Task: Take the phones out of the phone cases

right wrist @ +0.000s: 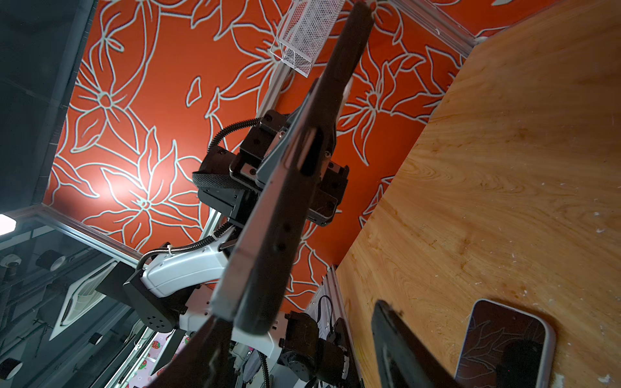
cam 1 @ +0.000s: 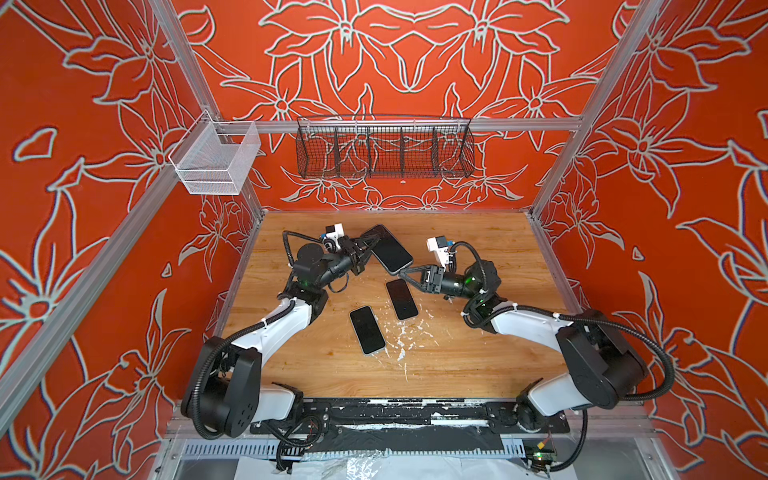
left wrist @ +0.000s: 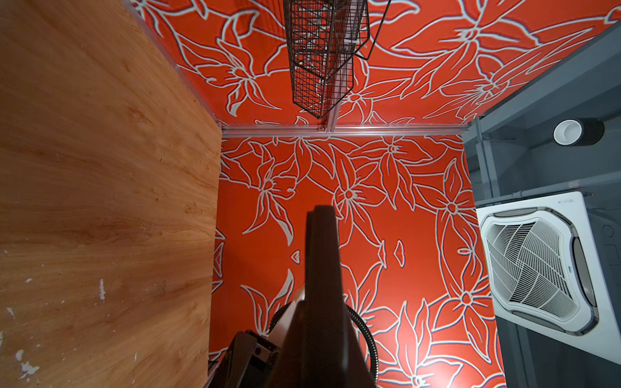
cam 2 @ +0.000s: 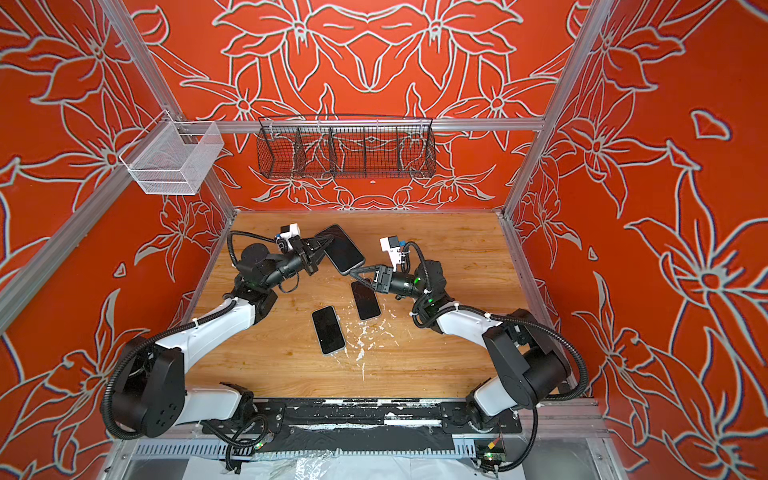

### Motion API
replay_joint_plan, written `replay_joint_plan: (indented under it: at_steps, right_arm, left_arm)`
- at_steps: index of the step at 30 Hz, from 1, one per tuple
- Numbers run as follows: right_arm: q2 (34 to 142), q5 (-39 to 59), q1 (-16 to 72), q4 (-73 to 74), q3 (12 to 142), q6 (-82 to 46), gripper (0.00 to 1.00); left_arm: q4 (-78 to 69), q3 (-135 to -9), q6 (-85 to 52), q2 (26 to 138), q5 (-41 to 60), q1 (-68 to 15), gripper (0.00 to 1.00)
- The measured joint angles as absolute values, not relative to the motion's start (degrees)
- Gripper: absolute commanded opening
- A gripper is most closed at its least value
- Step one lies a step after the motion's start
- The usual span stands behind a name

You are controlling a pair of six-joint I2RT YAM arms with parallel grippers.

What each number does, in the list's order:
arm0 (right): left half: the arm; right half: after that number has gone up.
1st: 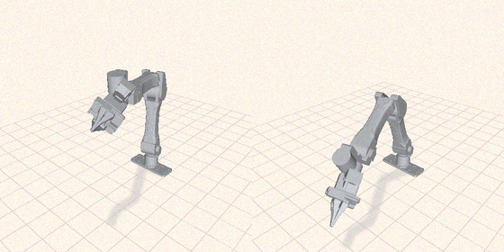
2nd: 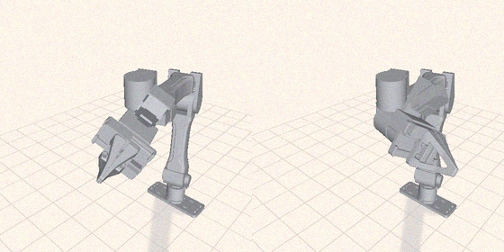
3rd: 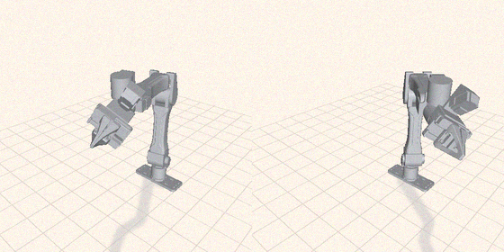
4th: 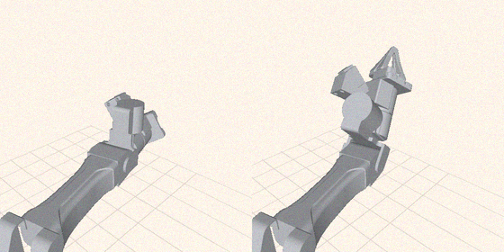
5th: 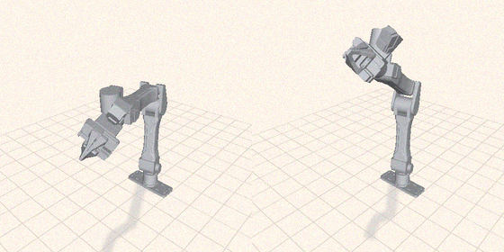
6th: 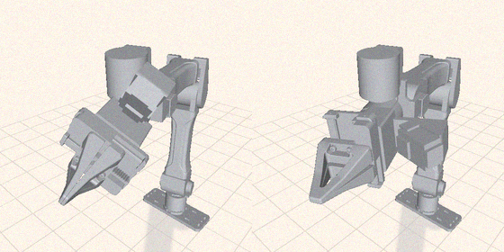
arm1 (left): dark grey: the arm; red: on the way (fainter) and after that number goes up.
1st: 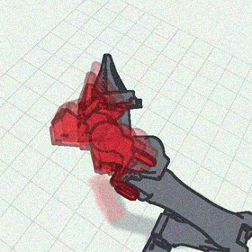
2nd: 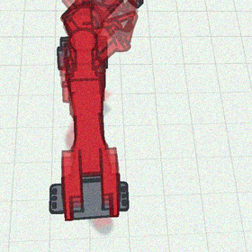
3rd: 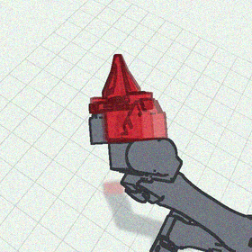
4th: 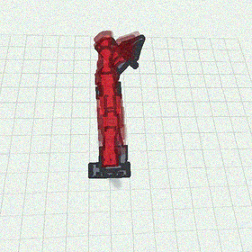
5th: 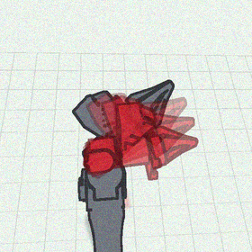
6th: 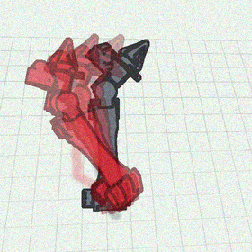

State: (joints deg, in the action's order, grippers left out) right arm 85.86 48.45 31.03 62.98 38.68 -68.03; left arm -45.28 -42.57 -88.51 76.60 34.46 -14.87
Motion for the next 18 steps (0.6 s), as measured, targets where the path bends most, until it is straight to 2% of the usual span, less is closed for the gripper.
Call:
replay_joint_plan:
  at_steps: [18]
  right_arm:
    - [87.0, 44.5, 29.2, 64.5, 37.1, -69.5, 0.67]
  left_arm:
    - [-45.1, -42.6, -88.6, 75.5, 36.1, -17.3, 0.00]
